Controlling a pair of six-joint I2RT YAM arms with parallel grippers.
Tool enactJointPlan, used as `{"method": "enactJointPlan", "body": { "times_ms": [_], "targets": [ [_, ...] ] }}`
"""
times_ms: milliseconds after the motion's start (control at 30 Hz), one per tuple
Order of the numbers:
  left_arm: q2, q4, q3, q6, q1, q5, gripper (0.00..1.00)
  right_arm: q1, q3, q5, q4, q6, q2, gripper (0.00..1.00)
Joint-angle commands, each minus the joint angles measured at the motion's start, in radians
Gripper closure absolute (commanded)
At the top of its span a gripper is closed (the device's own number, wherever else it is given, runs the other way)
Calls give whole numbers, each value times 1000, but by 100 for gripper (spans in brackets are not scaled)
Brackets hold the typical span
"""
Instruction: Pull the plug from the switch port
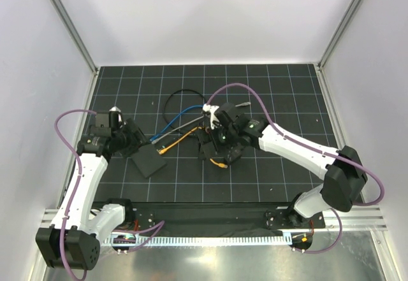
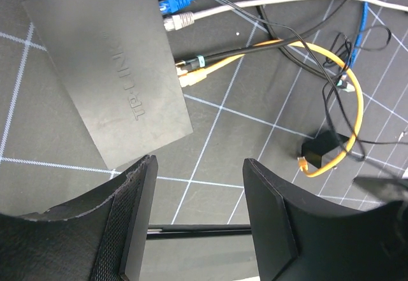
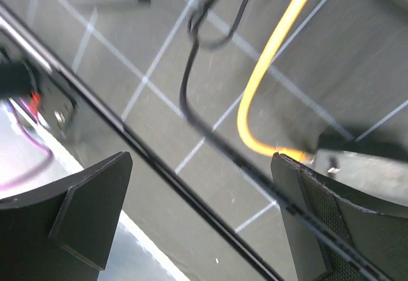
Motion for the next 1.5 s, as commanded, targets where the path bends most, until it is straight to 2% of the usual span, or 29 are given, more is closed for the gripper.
{"method": "enactJointPlan", "body": {
  "times_ms": [0, 133, 233, 333, 400, 433, 533, 633, 800, 933, 1100, 1233, 1300, 1333, 1467],
  "targets": [
    [-27, 39, 4, 37, 1, 51, 39, -51, 81, 11, 87, 48, -9, 0],
    [-53, 48, -4, 41, 3, 70, 39, -57, -3, 40, 315, 13, -50, 0],
    [-74, 51, -8, 40, 3, 83, 39, -72, -25, 54, 385, 45, -65, 0],
    [-94, 39, -10, 38, 1, 82, 39, -150, 13, 15, 380, 250, -42, 0],
    [-109, 39, -13, 34, 3, 93, 39, -236, -8, -88, 446, 388, -29, 0],
    [-114, 43, -19, 32, 3, 99, 38, -255, -42, -117, 522, 539, -27, 0],
    [-135, 63, -28, 37, 3, 134, 33, -298, -66, -130, 581, 744, -7, 0],
    [-145, 60, -30, 41, 1, 136, 31, -303, 4, -108, 432, 859, 39, 0],
    [-146, 33, -8, 49, 3, 133, 28, -303, -10, -173, 434, 952, 34, 0],
    [-160, 13, 3, 52, 3, 116, 26, -301, -28, -242, 328, 948, 18, 0],
    [-166, 8, 0, 52, 1, 113, 25, -298, -125, -404, 402, 1014, -19, 0],
    [-155, 8, 7, 54, 1, 117, 24, -272, -207, -567, 530, 1085, -45, 0],
    [-151, -3, 12, 58, 1, 114, 24, -255, -249, -590, 579, 1129, -64, 0],
    [-152, -4, 15, 58, 1, 113, 24, -228, -273, -604, 659, 1154, -76, 0],
    [-154, -4, 19, 58, 1, 110, 23, -133, -261, -618, 681, 1156, -97, 0]
  ]
}}
